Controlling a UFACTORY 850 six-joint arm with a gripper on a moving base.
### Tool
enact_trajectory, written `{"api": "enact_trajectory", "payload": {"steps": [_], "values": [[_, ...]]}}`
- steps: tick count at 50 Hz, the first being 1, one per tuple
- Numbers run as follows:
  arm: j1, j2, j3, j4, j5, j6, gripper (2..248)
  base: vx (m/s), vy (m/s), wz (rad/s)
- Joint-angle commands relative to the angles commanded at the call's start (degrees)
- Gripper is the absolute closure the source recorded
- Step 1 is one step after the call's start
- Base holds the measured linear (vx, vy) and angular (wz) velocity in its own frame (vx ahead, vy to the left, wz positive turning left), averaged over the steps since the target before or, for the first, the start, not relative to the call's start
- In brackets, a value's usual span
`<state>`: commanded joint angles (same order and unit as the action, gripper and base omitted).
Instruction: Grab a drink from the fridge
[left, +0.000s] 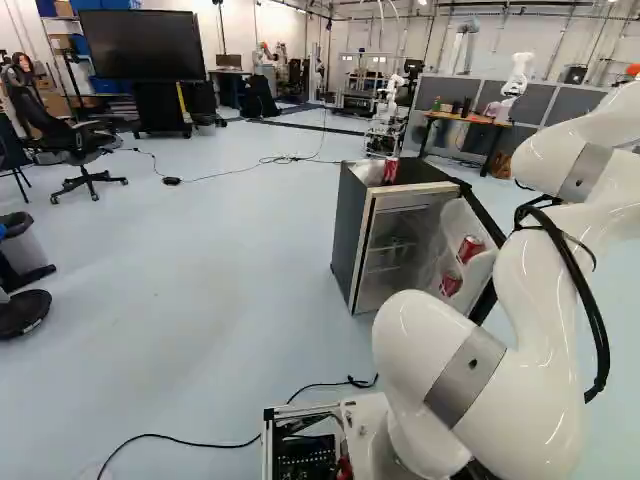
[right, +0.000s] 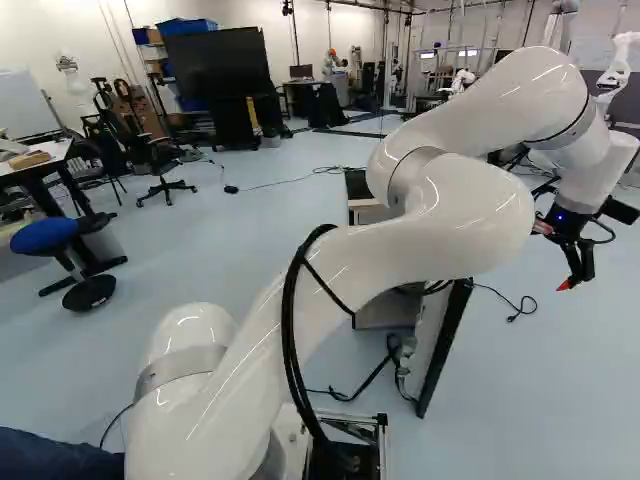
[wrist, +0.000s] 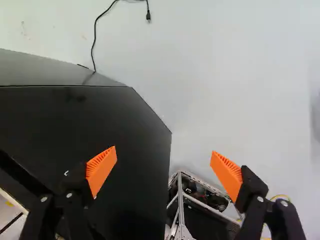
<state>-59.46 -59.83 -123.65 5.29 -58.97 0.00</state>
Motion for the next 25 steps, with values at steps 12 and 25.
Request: {"api": "enact_trajectory", "payload": {"steps": [12,25], "values": [[-0.04,2.95,5.11,-0.14,0.98,0.00,3,0.000,0.000,0.000],[0.43,5.99,10.35,-1.68,4.78,0.00,3,0.000,0.000,0.000]]}}
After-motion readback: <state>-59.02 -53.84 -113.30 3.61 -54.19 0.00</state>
